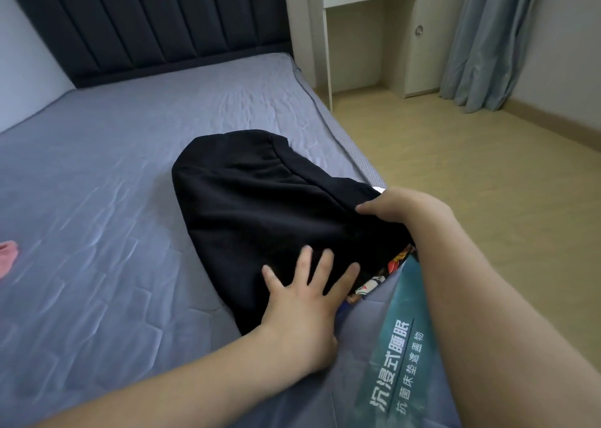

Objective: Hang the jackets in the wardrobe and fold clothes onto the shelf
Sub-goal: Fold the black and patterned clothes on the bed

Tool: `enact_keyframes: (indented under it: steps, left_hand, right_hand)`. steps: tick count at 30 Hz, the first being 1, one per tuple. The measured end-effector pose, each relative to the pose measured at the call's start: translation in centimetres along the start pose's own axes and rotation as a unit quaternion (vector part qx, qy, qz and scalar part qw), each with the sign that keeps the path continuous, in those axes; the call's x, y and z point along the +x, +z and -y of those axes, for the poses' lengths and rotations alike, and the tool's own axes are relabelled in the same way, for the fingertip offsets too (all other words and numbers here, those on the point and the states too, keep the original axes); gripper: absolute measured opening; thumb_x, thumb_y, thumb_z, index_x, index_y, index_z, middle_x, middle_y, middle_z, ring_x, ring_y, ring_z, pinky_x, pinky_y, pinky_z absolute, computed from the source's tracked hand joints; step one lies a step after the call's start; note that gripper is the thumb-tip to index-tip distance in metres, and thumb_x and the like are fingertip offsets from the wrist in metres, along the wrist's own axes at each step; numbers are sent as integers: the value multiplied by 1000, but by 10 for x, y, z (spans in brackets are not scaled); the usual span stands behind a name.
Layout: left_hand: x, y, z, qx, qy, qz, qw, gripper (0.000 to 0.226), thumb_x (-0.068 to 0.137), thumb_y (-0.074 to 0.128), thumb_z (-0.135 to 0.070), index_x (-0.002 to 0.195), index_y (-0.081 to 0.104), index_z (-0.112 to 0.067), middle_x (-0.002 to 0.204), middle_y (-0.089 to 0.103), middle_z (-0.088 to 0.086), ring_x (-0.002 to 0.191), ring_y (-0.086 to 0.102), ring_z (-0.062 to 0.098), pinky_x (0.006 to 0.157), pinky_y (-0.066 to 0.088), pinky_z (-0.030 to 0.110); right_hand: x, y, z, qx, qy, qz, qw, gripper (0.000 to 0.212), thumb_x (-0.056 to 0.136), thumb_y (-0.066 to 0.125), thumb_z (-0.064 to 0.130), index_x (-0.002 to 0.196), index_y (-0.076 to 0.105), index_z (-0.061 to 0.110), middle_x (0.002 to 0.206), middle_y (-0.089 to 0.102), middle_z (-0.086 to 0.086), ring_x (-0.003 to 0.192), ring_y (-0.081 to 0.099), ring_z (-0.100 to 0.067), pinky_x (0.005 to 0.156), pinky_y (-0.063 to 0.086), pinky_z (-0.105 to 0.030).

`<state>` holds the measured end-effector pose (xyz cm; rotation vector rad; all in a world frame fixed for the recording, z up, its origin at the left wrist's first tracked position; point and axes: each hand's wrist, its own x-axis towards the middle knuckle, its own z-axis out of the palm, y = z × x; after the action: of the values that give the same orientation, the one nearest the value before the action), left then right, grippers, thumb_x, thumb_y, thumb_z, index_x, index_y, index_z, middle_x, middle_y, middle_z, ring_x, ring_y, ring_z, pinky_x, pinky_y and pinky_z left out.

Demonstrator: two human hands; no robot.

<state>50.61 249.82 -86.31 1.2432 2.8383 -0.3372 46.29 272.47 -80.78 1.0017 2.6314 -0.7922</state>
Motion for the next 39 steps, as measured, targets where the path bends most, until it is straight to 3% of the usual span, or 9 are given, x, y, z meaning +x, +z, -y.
enact_keyframes:
  steps: [5, 9, 13, 16, 18, 22, 33, 36, 39]
  left_hand:
    - [-1, -26, 9, 100, -45, 60, 992, 70, 98, 34, -5, 156, -4, -15, 153, 22, 28, 126, 45, 45, 88, 48, 50]
    - [-15, -59, 54, 145, 47, 73, 986, 63, 83, 49, -13, 145, 37, -17, 110, 61, 9, 95, 63, 32, 63, 43, 34]
    - [-13, -81, 90, -30, 74, 352, 933, 79, 77, 56, -58, 149, 28, -41, 135, 55, -7, 113, 60, 21, 93, 51, 35]
    - [47, -89, 131, -180, 11, 161, 970, 36, 90, 51, -50, 122, 61, -37, 107, 63, -28, 103, 59, 8, 87, 48, 27]
    - [87, -79, 164, -142, -63, 26, 988, 40, 95, 42, -41, 134, 51, -36, 136, 52, -14, 125, 47, 16, 100, 41, 36]
    - [135, -34, 223, -50, -160, 90, 982, 54, 98, 25, -55, 151, 12, -50, 163, -5, -12, 150, -9, 24, 113, 5, 68]
    - [216, 66, 330, -209, -316, -14, 926, 70, 83, 3, -80, 147, -11, -55, 159, -27, -12, 146, -27, 22, 106, -1, 74]
    - [237, 76, 354, -292, -446, -125, 837, 78, 85, 27, -73, 152, 5, -38, 162, -1, 4, 146, 7, 34, 112, 17, 59]
    - [246, 68, 393, -528, -543, -162, 632, 72, 73, 60, -47, 132, 42, -12, 132, 51, 14, 115, 52, 38, 97, 47, 48]
  right_hand:
    - [3, 29, 2, -34, -15, -30, 999, 68, 91, 54, 54, 142, 36, 13, 146, 34, -15, 130, 39, -33, 103, 38, -42]
    - [6, 18, 12, 5, -43, 42, 998, 69, 86, 67, 43, 142, 38, 15, 143, 43, -10, 123, 49, -31, 96, 43, -37]
    - [2, 29, 17, -77, -4, 110, 991, 81, 78, 74, 37, 145, 37, 10, 139, 49, -10, 119, 53, -31, 100, 46, -42]
    - [-1, 22, 37, -139, -32, 60, 988, 53, 84, 57, 33, 134, 49, 16, 129, 48, -3, 112, 49, -23, 86, 45, -33]
    - [-3, 18, 63, -83, -53, 41, 994, 39, 90, 41, 33, 123, 53, 16, 115, 51, -2, 97, 49, -23, 79, 39, -34]
    - [16, 17, 129, 22, -113, 23, 993, 23, 90, 38, 28, 95, 52, 11, 99, 57, -4, 81, 55, -25, 70, 39, -35]
    - [202, 79, 240, 12, -55, -27, 998, 100, 80, 42, 78, 150, 23, 9, 149, 39, -9, 134, 38, -33, 107, 35, -44]
    - [231, 85, 270, 74, -92, -18, 993, 90, 74, 63, 70, 137, 44, 10, 131, 56, -8, 116, 55, -30, 99, 45, -42]
    - [250, 78, 285, 205, -41, 58, 976, 75, 66, 82, 54, 121, 55, 11, 114, 64, -7, 102, 63, -32, 93, 50, -46]
